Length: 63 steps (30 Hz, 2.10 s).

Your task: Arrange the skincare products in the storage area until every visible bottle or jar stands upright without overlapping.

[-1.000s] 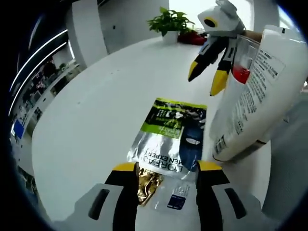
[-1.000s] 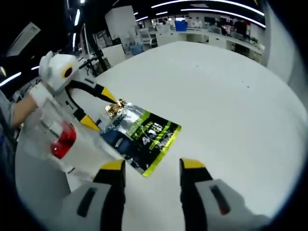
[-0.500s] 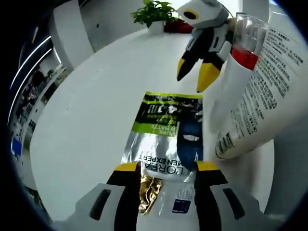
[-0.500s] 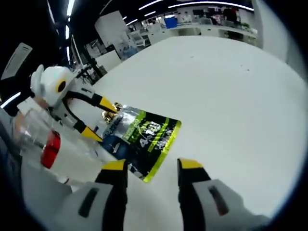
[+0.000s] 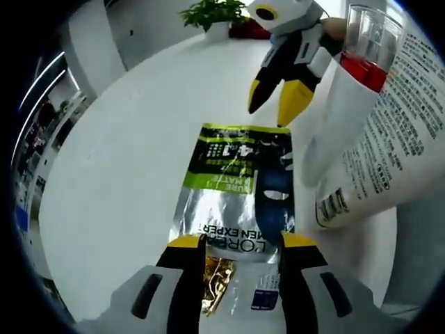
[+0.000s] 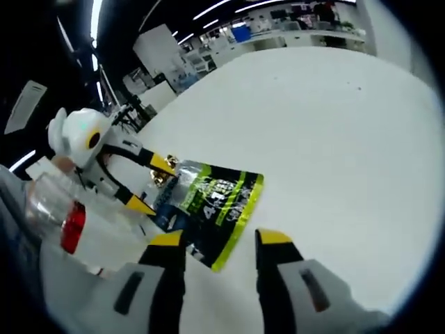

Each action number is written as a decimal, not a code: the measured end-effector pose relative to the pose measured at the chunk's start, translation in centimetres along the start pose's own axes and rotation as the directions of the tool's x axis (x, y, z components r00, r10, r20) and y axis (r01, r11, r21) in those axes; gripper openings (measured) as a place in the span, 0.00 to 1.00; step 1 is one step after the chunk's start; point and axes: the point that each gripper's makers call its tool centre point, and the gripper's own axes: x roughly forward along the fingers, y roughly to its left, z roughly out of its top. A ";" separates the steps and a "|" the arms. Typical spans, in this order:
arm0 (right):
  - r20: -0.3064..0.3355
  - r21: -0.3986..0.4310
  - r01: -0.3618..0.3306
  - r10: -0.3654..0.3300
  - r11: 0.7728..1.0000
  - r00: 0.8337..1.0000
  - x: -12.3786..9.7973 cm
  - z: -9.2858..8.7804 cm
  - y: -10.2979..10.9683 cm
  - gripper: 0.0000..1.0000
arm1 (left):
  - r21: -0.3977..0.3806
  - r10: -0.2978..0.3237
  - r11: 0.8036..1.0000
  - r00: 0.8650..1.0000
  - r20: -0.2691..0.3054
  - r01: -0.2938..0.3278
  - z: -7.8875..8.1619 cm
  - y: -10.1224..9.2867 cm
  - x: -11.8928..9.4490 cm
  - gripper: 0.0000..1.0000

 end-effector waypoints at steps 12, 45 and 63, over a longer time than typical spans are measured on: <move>0.032 0.065 -0.047 0.045 0.997 0.998 0.5 0.3 0.4 0.39 | -0.069 -0.022 0.997 1.000 -0.007 0.021 -0.1 0.2 0.3 0.36; 0.238 0.423 -0.381 0.304 0.822 0.922 0.9 0.4 0.7 0.30 | -0.043 -0.032 0.999 0.999 -0.014 0.032 0.2 -0.4 0.2 0.35; 0.296 0.489 -0.480 0.379 0.729 0.877 2.2 1.2 2.3 0.20 | -0.030 -0.042 0.999 0.999 -0.009 0.042 0.2 -0.6 0.2 0.34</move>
